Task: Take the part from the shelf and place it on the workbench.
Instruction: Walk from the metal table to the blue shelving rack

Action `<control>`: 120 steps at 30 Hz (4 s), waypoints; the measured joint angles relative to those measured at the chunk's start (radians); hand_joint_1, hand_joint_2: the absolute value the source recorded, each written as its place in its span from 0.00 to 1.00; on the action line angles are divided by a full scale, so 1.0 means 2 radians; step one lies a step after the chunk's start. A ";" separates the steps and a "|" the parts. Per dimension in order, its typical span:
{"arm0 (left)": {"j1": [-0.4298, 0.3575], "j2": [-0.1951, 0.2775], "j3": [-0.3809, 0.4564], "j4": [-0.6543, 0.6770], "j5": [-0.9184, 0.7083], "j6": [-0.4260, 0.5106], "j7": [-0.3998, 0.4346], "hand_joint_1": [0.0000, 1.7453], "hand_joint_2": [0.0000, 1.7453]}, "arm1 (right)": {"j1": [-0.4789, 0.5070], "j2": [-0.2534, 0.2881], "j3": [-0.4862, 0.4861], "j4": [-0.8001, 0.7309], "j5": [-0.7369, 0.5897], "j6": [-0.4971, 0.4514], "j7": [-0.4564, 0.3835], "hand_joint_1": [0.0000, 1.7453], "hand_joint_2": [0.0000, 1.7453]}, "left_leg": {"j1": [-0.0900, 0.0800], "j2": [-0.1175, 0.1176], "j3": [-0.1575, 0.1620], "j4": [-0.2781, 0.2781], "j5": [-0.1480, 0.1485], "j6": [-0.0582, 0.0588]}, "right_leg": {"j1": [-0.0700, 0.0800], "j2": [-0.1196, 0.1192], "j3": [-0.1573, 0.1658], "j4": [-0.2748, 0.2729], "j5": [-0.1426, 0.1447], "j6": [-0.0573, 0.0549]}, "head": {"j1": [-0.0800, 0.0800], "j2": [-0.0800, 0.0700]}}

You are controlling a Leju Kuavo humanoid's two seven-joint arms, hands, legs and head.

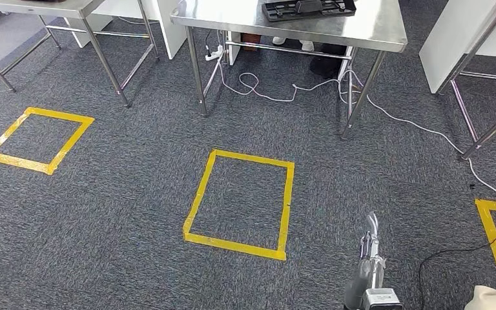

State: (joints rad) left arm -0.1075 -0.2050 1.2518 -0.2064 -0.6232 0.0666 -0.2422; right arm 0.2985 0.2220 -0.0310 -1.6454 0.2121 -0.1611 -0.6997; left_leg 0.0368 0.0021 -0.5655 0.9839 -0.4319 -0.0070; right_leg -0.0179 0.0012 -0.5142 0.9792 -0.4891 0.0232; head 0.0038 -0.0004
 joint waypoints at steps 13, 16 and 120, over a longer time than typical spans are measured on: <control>0.000 -0.001 0.000 0.000 -0.003 0.003 0.000 0.00 0.00 | -0.005 0.014 -0.011 0.008 -0.010 0.004 0.000 0.00 0.00 | 0.003 -0.005 -0.007 -0.012 0.013 0.016 | -0.004 -0.002 -0.048 0.107 -0.056 0.003 | 0.003 0.000; 0.002 -0.002 0.000 0.000 -0.003 0.003 0.000 0.00 0.00 | -0.008 0.014 -0.012 0.013 -0.014 0.009 0.002 0.00 0.00 | 0.005 -0.013 -0.014 -0.010 0.018 0.010 | -0.010 -0.001 -0.045 0.114 -0.054 0.016 | 0.003 0.000; -0.003 0.001 -0.028 -0.001 -0.071 0.016 0.045 0.00 0.00 | -0.191 -0.033 -0.111 0.720 -0.001 -0.217 0.477 0.00 0.00 | -0.013 -0.016 -0.047 0.093 -0.055 0.008 | 0.004 -0.002 -0.008 0.008 0.004 -0.020 | 0.001 0.000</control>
State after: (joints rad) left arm -0.1133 -0.2032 1.1956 -0.2082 -0.7654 0.0986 -0.1530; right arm -0.0826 0.1557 -0.2524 -0.2063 0.2098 -0.5946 0.2538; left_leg 0.0116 -0.0291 -0.6601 1.1700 -0.5417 0.0080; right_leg -0.0099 -0.0033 -0.5307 0.9951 -0.4810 -0.0169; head 0.0050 -0.0004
